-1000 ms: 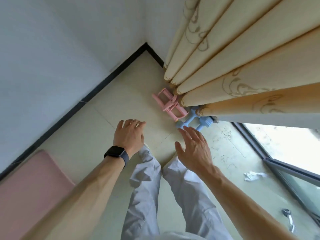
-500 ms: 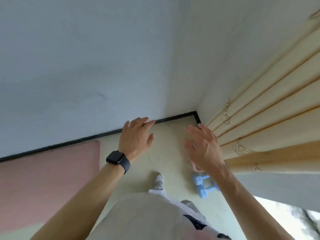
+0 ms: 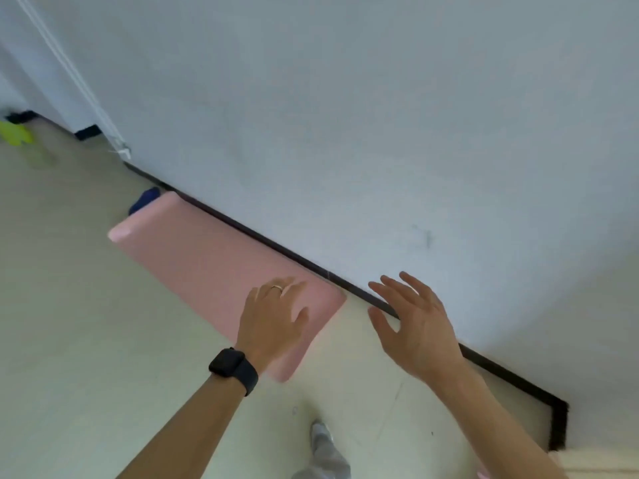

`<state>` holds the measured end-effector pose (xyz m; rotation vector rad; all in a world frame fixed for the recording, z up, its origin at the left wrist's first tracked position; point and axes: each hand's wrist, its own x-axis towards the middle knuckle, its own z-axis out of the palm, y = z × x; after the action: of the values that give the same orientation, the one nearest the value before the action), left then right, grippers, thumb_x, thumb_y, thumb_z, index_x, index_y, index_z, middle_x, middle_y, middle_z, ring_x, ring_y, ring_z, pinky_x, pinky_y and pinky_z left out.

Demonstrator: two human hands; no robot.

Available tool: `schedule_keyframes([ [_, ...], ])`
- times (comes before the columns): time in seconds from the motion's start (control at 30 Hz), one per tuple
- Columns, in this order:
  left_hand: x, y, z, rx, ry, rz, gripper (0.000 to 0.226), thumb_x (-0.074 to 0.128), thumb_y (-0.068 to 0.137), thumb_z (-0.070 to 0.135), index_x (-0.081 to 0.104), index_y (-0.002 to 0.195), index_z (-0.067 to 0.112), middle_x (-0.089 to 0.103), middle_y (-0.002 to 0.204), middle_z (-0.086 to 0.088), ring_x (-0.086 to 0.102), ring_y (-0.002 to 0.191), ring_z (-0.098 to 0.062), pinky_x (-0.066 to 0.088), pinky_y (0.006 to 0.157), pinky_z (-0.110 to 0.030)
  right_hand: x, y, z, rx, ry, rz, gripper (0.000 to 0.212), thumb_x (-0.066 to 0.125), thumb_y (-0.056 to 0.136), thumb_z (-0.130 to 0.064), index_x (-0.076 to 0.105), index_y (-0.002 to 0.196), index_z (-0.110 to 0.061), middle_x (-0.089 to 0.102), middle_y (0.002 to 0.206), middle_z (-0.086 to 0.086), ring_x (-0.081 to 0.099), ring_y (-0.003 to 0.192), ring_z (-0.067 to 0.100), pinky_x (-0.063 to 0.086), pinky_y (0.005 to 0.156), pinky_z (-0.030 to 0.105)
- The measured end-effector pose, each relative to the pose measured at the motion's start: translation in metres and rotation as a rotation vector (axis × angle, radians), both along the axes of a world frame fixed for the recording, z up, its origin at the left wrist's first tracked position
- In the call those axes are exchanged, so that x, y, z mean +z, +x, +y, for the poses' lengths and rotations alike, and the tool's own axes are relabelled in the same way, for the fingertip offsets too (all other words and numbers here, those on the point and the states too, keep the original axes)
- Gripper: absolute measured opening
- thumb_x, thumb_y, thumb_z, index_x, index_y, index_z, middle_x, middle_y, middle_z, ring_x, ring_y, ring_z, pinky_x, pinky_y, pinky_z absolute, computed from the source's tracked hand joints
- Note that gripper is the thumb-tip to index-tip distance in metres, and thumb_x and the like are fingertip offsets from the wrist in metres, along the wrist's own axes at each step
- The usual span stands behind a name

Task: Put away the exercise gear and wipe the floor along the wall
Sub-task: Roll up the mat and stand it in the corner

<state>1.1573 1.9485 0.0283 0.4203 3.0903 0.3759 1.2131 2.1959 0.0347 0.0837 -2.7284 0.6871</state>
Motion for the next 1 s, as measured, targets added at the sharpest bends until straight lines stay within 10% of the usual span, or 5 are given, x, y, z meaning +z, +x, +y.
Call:
schedule_keyframes([
  [1.0,0.009,-0.164,-0.594,0.568,-0.065,-0.026,0.051,0.045,0.097,0.044,0.041,0.148,0.038,0.041,0.154,0.009,0.03,0.144,-0.013,0.025,0.117,-0.042,-0.006,-0.285,-0.561,0.504,0.117,-0.14,0.045,0.052,0.098,-0.047,0.051,0.142,-0.04,0.05,0.147,-0.015,0.031,0.147,0.015,0.028,0.12,0.041],
])
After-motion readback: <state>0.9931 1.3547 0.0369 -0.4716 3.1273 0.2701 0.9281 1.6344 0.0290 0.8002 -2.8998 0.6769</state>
